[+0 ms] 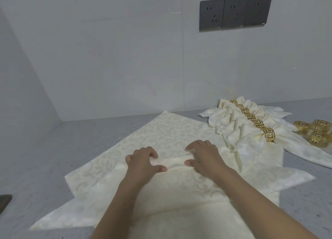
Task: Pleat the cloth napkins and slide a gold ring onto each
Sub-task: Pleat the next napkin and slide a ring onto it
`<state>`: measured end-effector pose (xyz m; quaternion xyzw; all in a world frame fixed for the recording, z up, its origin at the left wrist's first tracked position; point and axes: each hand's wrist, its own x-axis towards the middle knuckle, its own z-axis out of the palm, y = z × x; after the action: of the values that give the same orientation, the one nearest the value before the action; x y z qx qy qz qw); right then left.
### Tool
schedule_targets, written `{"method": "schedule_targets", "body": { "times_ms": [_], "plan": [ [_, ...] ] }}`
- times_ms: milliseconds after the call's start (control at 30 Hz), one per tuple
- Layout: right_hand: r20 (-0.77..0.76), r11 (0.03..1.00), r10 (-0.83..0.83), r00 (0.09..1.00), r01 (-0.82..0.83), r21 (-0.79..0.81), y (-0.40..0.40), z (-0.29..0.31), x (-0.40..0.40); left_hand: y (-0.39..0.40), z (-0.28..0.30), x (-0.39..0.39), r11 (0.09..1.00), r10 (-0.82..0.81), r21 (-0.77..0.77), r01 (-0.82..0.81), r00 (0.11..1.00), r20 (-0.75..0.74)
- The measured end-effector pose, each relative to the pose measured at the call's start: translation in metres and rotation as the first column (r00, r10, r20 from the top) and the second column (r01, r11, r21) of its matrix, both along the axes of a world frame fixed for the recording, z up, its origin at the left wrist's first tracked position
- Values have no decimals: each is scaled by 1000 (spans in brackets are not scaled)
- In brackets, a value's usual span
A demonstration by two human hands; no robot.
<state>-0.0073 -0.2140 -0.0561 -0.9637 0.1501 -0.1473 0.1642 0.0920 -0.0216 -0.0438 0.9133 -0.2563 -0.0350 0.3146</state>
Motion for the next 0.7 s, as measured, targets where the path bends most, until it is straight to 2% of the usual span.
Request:
{"method": "schedule_targets", "body": {
  "times_ms": [67, 167, 300, 400, 500, 700],
  "plan": [
    [-54, 997, -16, 998, 12, -80, 1, 1, 3, 0, 1, 3, 1000, -11, -14, 11, 998, -60],
    [-41, 988, -10, 999, 3, -152, 3, 4, 6, -2, 6, 3, 999, -27, 43, 29, 999, -44],
    [101, 984, 13, 995, 5, -178, 7, 1, 2, -6, 10, 0, 996, -58, 80, 50, 994, 98],
    [230, 983, 19, 973, 23, -180, 6, 0, 2, -7, 9, -5, 998, -58, 3, 58, 975, 213],
    [265, 984, 95, 959, -50, -170, 2, 4, 0, -6, 8, -7, 997, -68, -9, 73, 962, 265],
    [91, 986, 152, 984, -158, 54, 4, 12, -18, 7, 8, -9, 986, -161, 53, 158, 986, 51]
  ]
}}
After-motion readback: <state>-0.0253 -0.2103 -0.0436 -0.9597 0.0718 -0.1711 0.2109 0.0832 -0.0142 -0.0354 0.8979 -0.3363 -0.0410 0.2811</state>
